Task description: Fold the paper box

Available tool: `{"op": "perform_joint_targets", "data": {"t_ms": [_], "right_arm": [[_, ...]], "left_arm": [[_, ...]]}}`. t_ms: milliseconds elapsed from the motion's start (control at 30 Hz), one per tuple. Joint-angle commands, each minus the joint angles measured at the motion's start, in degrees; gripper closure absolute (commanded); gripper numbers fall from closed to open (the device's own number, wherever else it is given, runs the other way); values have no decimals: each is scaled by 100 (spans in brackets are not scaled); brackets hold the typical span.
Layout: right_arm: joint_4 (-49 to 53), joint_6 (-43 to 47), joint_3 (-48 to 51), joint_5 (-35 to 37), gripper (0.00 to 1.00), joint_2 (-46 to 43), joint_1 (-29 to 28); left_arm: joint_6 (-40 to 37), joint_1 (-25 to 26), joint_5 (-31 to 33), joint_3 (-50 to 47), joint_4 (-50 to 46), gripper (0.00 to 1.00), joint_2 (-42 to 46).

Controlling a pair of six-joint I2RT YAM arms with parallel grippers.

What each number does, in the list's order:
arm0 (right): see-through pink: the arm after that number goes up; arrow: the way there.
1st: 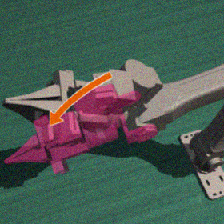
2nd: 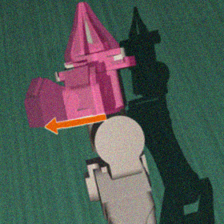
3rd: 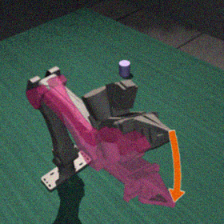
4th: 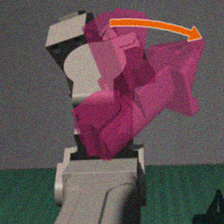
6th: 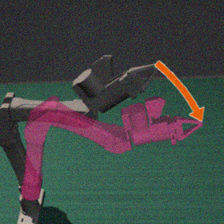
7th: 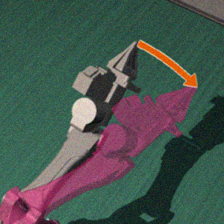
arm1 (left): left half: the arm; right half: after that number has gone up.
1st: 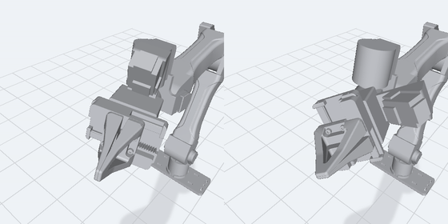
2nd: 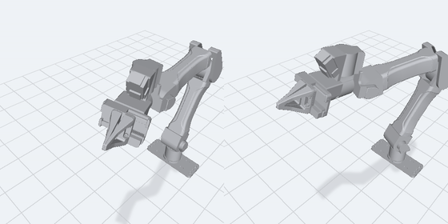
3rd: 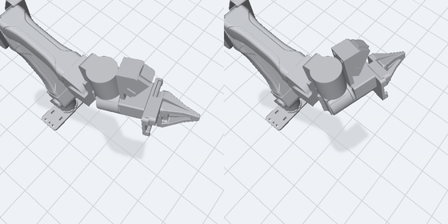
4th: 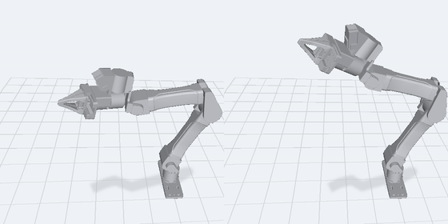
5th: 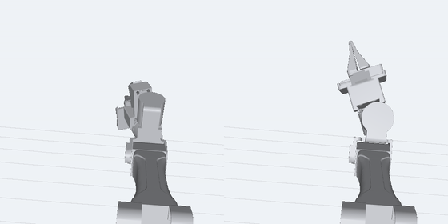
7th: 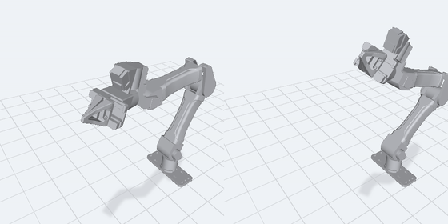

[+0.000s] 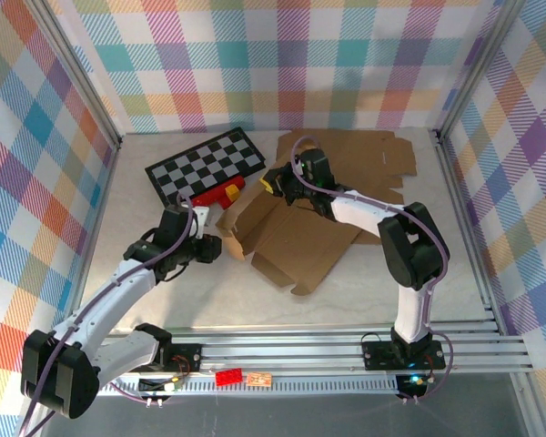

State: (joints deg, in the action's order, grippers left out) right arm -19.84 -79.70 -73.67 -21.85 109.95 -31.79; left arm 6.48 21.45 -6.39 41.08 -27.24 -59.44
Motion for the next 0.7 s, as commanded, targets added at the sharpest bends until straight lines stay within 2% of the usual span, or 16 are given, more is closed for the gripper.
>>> {"op": "perform_joint_targets", "data": {"t_ms": [0,200,433,667], "right_arm": [[133,-67,-156,-127,100,123,33],[151,-70,-226,-178,100,132,33],[130,-130,-245,-214,100,132,33],[33,-201,-242,-225,100,125,33]], "left_arm": [[-246,-62,-4,-26,276,65,-255],[-570,-97,-36,115,734,63,-644],[-1150,-97,-570,176,903,64,-992],[-1296,-106,-841,217,1081,66,-1089]]}}
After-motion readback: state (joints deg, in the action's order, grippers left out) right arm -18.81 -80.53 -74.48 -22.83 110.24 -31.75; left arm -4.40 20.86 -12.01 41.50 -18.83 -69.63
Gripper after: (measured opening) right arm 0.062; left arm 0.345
